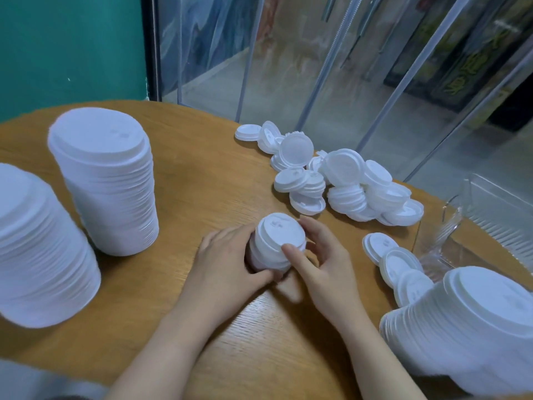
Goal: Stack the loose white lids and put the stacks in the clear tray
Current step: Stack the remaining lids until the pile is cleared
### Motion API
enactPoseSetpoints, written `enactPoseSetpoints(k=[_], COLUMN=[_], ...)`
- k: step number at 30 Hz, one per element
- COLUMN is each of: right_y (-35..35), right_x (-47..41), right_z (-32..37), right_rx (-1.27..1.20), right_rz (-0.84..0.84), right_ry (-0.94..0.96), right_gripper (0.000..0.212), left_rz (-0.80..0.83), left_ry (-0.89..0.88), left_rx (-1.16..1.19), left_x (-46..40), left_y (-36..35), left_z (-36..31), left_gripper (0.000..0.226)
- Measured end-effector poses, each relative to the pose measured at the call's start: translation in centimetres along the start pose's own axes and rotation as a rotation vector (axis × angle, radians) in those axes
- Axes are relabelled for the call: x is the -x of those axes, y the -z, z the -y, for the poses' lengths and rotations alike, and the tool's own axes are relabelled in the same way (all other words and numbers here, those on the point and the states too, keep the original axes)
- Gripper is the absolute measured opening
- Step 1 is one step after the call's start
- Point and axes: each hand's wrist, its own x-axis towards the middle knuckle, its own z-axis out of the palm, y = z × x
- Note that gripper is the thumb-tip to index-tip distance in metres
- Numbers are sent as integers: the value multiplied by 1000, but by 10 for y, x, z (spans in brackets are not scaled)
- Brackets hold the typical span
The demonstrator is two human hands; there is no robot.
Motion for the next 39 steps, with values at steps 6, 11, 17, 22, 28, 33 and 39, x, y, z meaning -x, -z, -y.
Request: enactPoseSetpoints(k=[6,11,17,22,28,33,39], right_y=[2,5,6,6,10,18,11], right_x=[1,1,3,2,-3,-38,-99], right_z=[-9,-11,-10,-10,-6,2,-2], right_rx=[60,109,97,100,85,197,534], right_rz=[64,126,146,150,150,-102,-180], right_ry=[-13,-7,-1,0,-45,21,154], right_gripper=[53,53,53,51,51,35,52], left_rz=[2,13,27,19,16,3,-26], left_ry=[7,-20,-46,-37,-36,-20,10], left_rx=[0,2,4,9,16,-22,-27], left_x=[1,4,3,3,1,2,2], left_y=[2,4,4,4,2,5,8], left_z=[-3,-3,-1,-2,2,1,4], left_gripper=[68,82,68,71,75,77,74])
